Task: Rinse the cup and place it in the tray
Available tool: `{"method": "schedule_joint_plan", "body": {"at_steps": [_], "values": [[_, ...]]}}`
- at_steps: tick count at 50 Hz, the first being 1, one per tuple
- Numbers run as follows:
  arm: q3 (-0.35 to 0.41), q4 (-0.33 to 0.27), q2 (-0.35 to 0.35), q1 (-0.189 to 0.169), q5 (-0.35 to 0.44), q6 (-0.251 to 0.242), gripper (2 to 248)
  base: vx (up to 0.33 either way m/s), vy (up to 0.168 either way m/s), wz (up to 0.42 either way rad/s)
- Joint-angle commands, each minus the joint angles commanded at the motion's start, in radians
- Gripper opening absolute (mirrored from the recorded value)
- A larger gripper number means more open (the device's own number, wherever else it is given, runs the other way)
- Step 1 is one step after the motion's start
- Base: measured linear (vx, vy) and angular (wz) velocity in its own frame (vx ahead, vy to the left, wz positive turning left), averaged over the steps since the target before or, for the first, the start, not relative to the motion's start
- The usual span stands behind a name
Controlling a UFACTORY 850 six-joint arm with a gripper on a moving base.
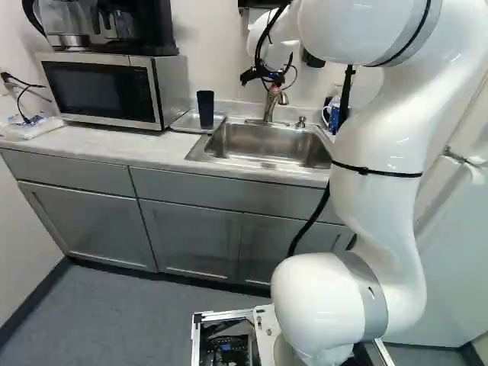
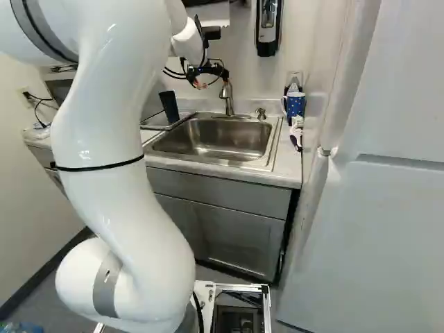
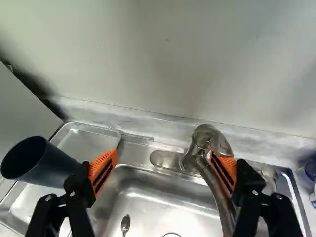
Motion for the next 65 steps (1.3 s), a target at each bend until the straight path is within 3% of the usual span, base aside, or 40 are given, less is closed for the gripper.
{"method": "schedule_joint_plan", "body": {"at_steps": [65], "values": [[-0.043,0.000,-0.037,-0.008,0.075,0.000,247,0.000,0.000,0.000]]}}
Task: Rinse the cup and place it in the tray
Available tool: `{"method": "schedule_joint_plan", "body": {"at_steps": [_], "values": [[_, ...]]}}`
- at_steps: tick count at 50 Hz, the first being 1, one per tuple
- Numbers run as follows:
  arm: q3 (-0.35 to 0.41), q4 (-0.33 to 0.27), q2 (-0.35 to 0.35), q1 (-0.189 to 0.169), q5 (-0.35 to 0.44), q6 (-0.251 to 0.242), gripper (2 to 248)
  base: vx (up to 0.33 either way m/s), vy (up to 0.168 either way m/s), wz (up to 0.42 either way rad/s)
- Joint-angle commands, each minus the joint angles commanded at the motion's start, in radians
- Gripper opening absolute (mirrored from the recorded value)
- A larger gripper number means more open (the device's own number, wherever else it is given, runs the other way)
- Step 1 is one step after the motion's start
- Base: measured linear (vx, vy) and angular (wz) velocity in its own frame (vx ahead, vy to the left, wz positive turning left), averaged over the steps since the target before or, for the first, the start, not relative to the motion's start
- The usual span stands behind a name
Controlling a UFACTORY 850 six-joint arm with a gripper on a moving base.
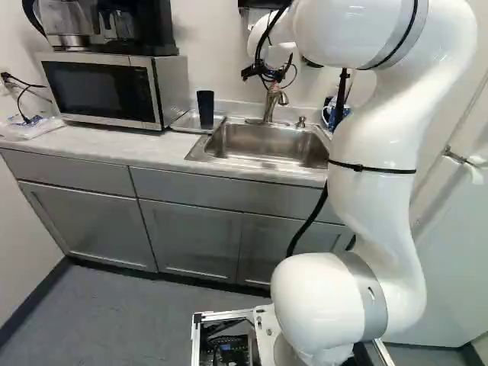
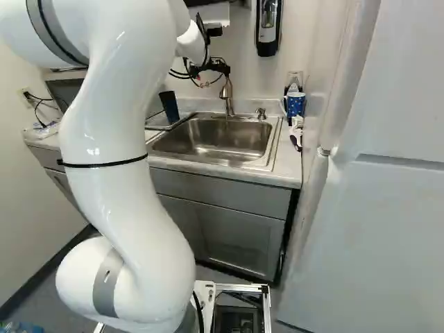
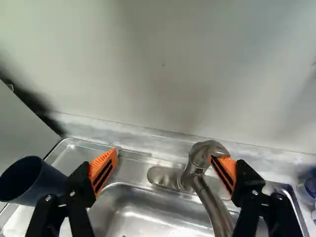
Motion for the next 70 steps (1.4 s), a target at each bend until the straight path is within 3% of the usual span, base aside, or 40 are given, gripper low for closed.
{"method": "schedule_joint_plan", "body": {"at_steps": [54,70], "values": [[-0.006,0.000,-0.005,0.000,0.028,0.000,247,0.000,0.000,0.000],[0.032,0.000,0.027,-0.007,0.028,0.000,247,0.000,0.000,0.000]]}}
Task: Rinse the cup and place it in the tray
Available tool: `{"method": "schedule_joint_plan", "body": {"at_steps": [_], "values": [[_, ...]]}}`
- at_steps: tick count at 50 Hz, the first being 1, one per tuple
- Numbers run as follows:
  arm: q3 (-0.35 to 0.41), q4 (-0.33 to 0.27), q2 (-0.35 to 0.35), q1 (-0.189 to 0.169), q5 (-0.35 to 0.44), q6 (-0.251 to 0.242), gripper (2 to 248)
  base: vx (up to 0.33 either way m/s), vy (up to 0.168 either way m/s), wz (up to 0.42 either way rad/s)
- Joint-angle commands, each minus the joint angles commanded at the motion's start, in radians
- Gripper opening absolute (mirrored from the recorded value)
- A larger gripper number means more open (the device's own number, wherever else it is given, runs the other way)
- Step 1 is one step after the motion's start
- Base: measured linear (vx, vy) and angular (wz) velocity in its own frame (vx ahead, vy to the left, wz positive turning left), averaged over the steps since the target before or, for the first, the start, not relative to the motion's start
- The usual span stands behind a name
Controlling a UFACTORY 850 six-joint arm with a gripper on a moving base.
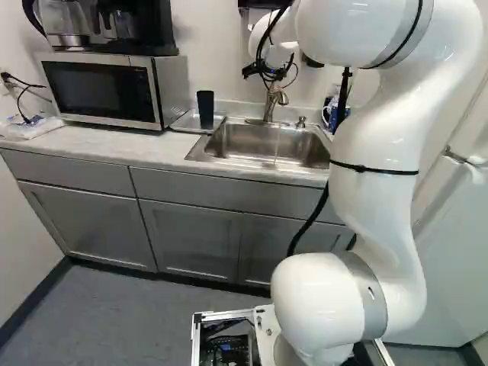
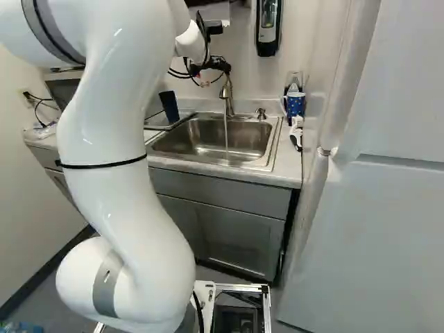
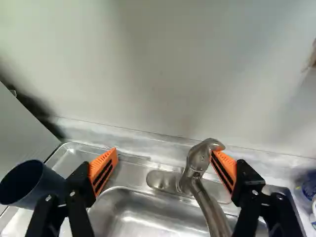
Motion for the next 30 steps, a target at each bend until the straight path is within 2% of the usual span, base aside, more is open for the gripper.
{"method": "schedule_joint_plan", "body": {"at_steps": [30], "values": [[0.162,0.000,0.143,-0.007,0.000,0.000,247,0.000,0.000,0.000]]}}
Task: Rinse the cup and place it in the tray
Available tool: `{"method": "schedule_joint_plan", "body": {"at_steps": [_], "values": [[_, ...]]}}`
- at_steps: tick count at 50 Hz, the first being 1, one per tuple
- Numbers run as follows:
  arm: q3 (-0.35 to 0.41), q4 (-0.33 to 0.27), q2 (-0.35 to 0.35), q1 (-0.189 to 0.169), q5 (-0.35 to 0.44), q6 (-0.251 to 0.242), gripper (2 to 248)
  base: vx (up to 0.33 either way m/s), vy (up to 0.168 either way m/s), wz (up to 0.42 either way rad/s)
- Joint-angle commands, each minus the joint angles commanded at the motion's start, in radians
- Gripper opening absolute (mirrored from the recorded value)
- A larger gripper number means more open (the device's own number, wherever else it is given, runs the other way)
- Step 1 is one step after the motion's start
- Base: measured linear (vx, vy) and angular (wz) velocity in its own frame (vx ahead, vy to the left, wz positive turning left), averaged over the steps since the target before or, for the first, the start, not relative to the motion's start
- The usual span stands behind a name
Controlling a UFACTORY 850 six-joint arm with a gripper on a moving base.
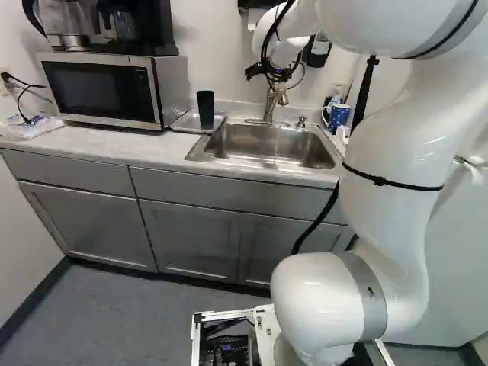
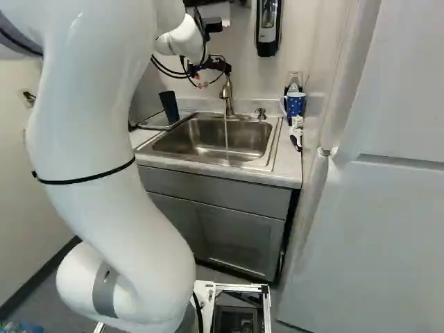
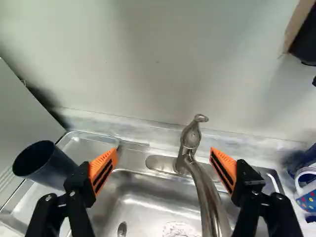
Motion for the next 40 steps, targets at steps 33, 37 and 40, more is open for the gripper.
{"method": "schedule_joint_plan", "body": {"at_steps": [33,37,40], "values": [[0.182,0.000,0.173,0.002,0.000,0.000,247,0.000,0.000,0.000],[0.204,0.000,0.195,0.001,0.000,0.000,247,0.000,0.000,0.000],[0.220,0.000,0.211,0.000,-0.002,0.000,247,0.000,0.000,0.000]]}}
